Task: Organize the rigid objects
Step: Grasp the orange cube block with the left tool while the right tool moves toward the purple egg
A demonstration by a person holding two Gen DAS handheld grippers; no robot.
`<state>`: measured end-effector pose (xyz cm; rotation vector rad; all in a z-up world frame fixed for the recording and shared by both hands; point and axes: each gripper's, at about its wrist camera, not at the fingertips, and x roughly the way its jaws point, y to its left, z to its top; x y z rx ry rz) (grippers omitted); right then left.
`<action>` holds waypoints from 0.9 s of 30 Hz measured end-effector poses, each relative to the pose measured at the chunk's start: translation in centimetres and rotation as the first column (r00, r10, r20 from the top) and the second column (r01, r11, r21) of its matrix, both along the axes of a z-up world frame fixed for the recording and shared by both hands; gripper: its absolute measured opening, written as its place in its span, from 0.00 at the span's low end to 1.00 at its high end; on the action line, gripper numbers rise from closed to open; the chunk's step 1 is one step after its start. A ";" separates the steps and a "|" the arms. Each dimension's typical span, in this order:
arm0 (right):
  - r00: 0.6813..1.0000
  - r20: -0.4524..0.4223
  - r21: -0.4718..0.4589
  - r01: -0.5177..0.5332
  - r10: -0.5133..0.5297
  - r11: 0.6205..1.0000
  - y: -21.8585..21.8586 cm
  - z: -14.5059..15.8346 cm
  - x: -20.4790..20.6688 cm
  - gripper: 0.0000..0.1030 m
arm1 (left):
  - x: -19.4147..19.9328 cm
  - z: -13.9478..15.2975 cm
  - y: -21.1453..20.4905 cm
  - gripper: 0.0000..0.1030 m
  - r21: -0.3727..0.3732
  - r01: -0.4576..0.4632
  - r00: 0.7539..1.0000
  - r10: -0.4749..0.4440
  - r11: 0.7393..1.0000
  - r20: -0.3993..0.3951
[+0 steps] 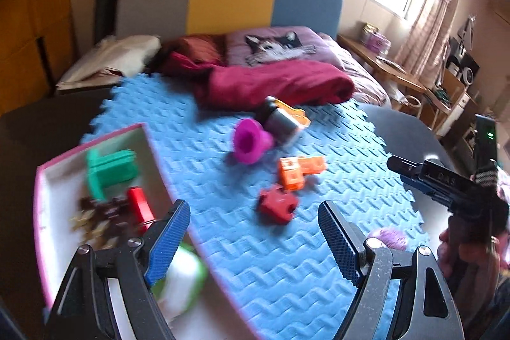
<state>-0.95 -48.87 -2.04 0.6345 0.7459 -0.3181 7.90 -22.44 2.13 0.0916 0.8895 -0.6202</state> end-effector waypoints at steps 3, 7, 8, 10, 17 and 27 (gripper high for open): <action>1.000 0.013 -0.002 0.019 -0.019 1.000 -0.3 0.3 -0.3 0.56 | 0.9 -1.0 -3.1 0.81 0.024 0.030 0.999 -0.030 0.999 -0.022; 0.999 0.028 0.012 0.032 -0.032 0.999 -0.6 0.5 -0.5 0.56 | 2.1 -2.4 -6.2 0.81 0.043 0.050 0.997 -0.048 0.998 -0.055; 0.999 0.031 0.013 0.032 -0.033 0.999 -0.7 0.5 -0.5 0.56 | 2.4 -2.8 -6.9 0.84 0.049 0.051 0.997 -0.048 0.998 -0.059; 0.999 0.036 0.019 0.032 -0.032 0.999 -0.8 0.5 -0.5 0.56 | 3.0 -3.3 -7.9 0.88 0.052 0.050 0.997 -0.047 0.997 -0.064; 0.999 0.046 0.057 0.027 -0.030 0.998 -1.1 0.4 -0.5 0.56 | 4.7 -5.1 -10.3 0.88 0.098 0.045 0.997 -0.039 0.994 -0.070; 0.999 0.052 0.055 0.010 -0.013 0.998 -0.8 0.5 -0.4 0.56 | 5.6 -7.4 -12.8 0.61 0.154 0.072 0.996 -0.063 0.985 -0.064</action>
